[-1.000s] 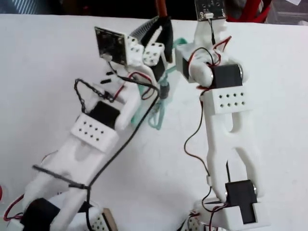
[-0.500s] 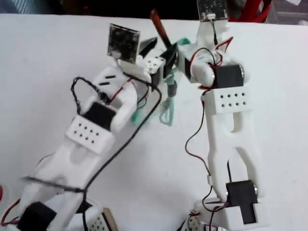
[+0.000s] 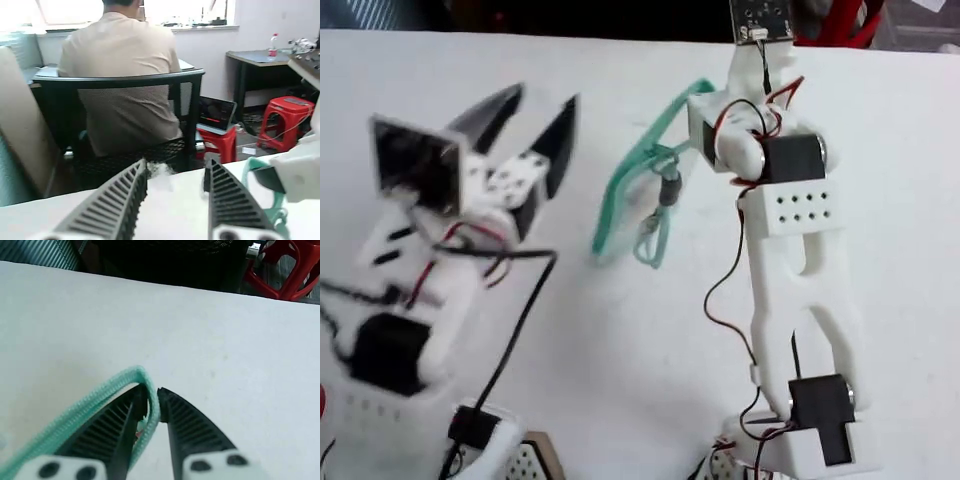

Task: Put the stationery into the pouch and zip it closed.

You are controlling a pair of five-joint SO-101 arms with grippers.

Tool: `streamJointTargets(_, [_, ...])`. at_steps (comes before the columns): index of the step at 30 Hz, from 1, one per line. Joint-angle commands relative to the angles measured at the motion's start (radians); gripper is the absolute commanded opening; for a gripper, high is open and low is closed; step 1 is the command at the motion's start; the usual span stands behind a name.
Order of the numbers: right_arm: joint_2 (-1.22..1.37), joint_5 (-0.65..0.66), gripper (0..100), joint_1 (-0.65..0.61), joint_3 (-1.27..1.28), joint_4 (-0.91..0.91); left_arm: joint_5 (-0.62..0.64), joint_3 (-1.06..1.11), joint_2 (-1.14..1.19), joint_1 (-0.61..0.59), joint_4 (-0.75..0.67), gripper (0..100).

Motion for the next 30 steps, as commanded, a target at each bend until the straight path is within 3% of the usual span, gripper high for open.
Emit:
streamJointTargets(1, [0.018,-0.006,1.8,0.004,0.037,0.004,-0.132,-0.009,-0.01,-0.13,0.141,19])
streamJointTargets(5, [0.018,-0.006,1.8,-0.016,0.055,-0.005,-0.264,-0.054,0.199,-0.263,0.232,19])
streamJointTargets(10, [0.018,-0.002,1.8,-0.022,0.066,-0.008,-0.46,-0.147,0.608,-0.291,0.46,19])
streamJointTargets(16, [0.019,0.0,1.8,-0.022,0.068,-0.015,-0.462,-0.236,0.944,-0.344,0.433,20])
streamJointTargets(26, [0.019,0.0,1.8,-0.022,0.068,-0.012,-0.471,-0.292,1.161,-0.426,0.422,23])
streamJointTargets(30, [0.019,0.0,1.8,-0.024,0.068,-0.01,-0.47,-0.292,1.253,-0.42,0.344,23])
